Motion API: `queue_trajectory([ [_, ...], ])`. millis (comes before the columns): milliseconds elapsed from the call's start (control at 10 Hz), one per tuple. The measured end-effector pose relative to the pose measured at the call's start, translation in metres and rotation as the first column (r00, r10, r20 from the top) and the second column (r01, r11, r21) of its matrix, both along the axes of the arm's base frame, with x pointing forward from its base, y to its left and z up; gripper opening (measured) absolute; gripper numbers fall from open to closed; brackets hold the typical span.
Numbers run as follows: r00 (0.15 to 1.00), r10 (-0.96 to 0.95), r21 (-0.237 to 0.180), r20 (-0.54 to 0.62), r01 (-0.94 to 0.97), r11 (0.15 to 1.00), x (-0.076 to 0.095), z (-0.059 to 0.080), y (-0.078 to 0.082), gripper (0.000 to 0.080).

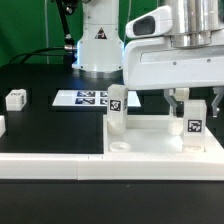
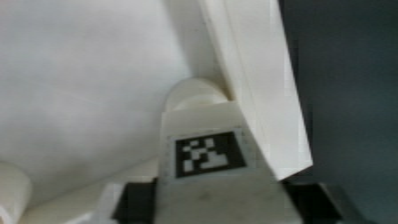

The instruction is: Assemble square table

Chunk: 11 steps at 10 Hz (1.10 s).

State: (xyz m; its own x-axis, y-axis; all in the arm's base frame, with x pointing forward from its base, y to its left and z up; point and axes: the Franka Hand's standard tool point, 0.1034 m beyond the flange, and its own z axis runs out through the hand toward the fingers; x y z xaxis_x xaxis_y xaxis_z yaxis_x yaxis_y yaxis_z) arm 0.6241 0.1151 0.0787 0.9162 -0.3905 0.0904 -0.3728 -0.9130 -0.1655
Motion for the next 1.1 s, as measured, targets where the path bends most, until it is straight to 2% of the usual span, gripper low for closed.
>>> queue_trajectory([
  [100, 0.998, -0.061, 0.007, -0.008, 0.061, 0.998, 0.000, -0.001, -0.002, 0.0291],
  [400, 0.962, -0.270, 0.034, -0.039, 0.272, 0.962, -0.001, -0.001, -0.003, 0.0291],
  [500, 0.918, -0.392, 0.043, -0.066, 0.395, 0.918, -0.002, -0.001, -0.001, 0.0291],
  [600, 0.829, -0.549, 0.042, -0.108, 0.555, 0.831, -0.004, -0.001, 0.003, 0.0291],
  [800, 0.595, -0.784, 0.042, -0.178, 0.801, 0.598, -0.004, -0.002, 0.013, 0.0291],
  [1000, 0.307, -0.907, 0.080, -0.289, 0.952, 0.296, 0.001, -0.003, 0.008, 0.0291],
  [1100, 0.259, -0.911, 0.084, -0.322, 0.966, 0.245, 0.001, -0.003, 0.004, 0.0291],
])
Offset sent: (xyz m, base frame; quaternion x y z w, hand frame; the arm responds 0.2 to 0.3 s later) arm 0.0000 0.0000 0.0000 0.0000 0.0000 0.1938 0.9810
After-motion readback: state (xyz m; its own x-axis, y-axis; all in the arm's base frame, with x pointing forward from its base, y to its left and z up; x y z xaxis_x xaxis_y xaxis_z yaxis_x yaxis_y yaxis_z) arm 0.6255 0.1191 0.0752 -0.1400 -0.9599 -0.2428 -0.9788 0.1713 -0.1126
